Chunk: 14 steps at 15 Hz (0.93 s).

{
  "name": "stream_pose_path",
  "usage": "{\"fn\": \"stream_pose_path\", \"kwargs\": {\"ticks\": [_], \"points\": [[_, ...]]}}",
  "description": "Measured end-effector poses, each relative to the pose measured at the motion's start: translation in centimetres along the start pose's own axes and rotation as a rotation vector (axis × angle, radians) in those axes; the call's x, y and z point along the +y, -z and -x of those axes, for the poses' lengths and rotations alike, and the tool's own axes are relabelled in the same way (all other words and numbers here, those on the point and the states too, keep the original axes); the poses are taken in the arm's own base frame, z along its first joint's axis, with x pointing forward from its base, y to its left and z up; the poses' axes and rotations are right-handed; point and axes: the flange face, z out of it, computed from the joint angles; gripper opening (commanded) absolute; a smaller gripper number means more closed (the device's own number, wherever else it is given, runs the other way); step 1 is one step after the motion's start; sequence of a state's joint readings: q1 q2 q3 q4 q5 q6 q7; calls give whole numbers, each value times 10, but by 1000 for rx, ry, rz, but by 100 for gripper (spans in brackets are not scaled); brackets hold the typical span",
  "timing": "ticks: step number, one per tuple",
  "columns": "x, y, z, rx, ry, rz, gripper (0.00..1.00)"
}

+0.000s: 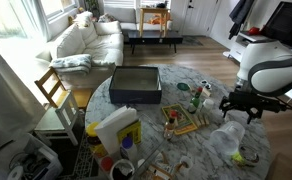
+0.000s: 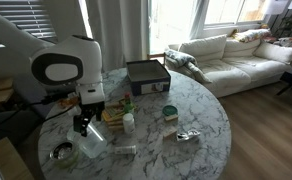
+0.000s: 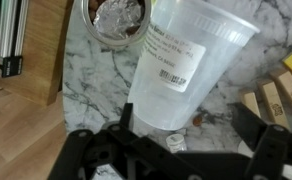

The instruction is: Turn the transparent bucket upside down, then put it in the transparent box

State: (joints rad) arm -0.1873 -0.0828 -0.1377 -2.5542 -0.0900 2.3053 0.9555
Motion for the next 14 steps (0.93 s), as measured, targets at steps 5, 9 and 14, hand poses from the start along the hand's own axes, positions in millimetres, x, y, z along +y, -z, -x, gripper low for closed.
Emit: {"fn": "stream_pose_path", "kwargs": {"ticks": [5, 9, 14], "points": [[1, -31, -12, -25, -51, -58, 100], [1, -55, -15, -39, -27, -64, 100], [4, -69, -17, -52, -28, -40, 100]]}}
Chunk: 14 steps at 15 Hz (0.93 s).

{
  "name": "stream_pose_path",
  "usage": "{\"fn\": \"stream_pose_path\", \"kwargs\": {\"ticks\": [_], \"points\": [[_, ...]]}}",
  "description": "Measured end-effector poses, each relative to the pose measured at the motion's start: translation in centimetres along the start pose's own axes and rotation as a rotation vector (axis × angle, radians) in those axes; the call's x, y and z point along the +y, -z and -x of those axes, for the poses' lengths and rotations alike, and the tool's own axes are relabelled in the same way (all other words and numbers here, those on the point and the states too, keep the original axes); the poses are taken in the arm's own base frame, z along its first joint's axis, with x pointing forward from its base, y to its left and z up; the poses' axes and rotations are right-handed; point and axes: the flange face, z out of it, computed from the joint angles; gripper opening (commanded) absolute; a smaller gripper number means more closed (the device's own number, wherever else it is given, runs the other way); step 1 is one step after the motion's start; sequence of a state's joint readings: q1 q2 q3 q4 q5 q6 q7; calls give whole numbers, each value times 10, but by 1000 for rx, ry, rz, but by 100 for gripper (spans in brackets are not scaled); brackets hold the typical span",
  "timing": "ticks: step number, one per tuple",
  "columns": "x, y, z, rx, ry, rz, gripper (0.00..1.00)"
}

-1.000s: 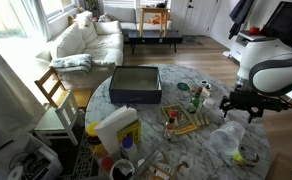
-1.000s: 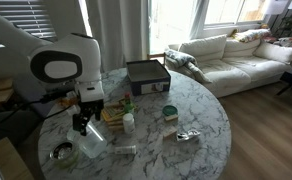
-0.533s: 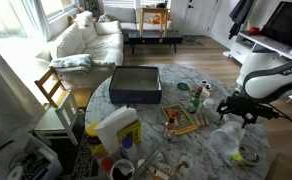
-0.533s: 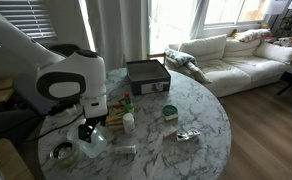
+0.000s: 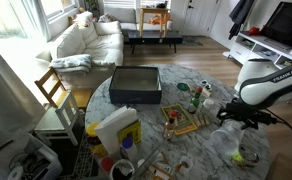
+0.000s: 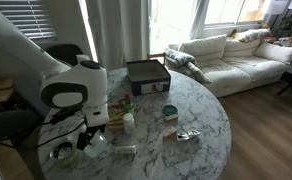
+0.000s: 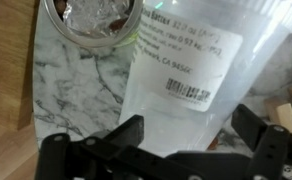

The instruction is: Turn the transparent bucket upside down, then put it in the transparent box

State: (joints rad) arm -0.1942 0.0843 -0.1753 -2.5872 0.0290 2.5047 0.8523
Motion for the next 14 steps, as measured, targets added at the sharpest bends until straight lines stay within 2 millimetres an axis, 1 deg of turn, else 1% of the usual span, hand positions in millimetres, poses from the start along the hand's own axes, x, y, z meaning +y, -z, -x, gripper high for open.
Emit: {"fn": "stream_pose_path", "kwargs": {"ticks": [4, 9, 11, 14], "points": [[-2, 4, -4, -2, -11, 16, 100], [-8, 16, -3, -6, -21, 102, 100], [-9, 16, -2, -7, -32, 124, 100], [-8, 11, -2, -11, -60, 135, 100]]}}
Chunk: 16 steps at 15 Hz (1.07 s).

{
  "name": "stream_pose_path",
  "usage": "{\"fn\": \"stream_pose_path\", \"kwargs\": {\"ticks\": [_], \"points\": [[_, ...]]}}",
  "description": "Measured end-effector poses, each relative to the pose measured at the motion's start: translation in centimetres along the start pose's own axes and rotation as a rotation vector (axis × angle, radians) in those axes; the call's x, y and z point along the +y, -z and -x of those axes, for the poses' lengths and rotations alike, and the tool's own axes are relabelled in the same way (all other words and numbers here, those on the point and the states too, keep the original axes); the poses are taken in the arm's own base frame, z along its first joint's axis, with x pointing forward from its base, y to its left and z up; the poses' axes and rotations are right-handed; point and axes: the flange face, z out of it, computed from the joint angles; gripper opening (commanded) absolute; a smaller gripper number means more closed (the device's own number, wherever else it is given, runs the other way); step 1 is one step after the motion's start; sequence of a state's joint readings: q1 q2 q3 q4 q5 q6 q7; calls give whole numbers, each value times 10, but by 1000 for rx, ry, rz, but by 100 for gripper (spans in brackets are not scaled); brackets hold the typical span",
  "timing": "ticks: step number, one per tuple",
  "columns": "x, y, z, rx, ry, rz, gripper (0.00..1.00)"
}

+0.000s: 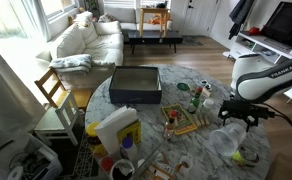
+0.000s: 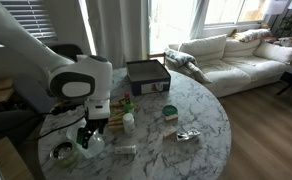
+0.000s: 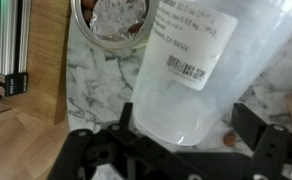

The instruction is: Turn the transparent bucket upside down, then put it in the transparent box

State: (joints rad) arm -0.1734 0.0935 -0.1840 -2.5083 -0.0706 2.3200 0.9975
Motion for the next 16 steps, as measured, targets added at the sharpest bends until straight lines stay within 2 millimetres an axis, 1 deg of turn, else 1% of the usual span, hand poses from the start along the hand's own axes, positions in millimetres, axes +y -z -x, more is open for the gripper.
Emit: {"fn": "stream_pose_path", "kwargs": {"ticks": [2, 5, 6, 8, 10, 16], "points": [[0, -6, 0, -6, -19, 12, 100], [0, -10, -1, -12, -56, 20, 94], [0, -10, -1, -15, -72, 18, 89], [0, -8, -3, -17, -106, 9, 98], [-1, -6, -5, -23, -151, -11, 100], [-6, 2, -8, -38, -268, -46, 99]]}}
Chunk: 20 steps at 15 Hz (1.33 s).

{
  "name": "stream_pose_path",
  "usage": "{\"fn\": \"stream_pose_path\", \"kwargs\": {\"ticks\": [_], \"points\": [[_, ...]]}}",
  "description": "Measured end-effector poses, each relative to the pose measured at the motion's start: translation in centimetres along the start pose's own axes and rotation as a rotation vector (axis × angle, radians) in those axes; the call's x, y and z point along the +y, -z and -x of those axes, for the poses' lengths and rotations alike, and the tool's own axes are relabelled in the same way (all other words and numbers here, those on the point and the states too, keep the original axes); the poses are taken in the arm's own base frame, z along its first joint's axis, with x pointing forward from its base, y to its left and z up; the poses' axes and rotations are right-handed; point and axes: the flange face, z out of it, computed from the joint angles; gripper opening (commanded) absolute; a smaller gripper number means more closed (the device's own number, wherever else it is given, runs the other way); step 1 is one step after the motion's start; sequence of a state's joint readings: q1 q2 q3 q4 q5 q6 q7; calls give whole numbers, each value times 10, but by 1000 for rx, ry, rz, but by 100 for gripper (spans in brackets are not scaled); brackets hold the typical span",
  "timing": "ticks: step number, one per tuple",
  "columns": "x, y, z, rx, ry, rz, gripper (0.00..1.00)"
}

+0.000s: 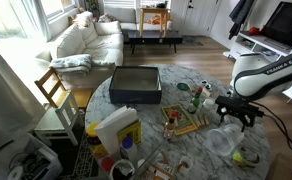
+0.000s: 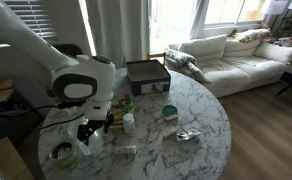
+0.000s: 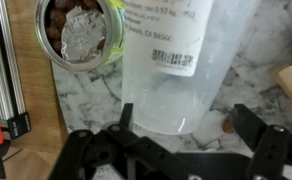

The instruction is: Turn the transparent bucket upside down, then put it in the transparent box

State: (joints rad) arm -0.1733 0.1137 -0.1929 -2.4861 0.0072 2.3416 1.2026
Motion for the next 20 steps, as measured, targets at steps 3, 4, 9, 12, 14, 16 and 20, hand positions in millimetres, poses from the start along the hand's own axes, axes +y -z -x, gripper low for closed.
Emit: {"fn": "stream_pose_path", "kwargs": {"ticks": [3, 4, 9, 12, 14, 16, 20], "points": [[1, -2, 1, -6, -36, 9, 100], [2, -5, 2, -9, -40, 21, 100], [2, -17, 5, -16, -53, 56, 67], [1, -11, 5, -15, -57, 44, 56], [0, -2, 6, -11, -54, 24, 47], [-2, 15, 10, -4, -38, -13, 31], [-5, 46, 33, 22, 64, -77, 44]]}}
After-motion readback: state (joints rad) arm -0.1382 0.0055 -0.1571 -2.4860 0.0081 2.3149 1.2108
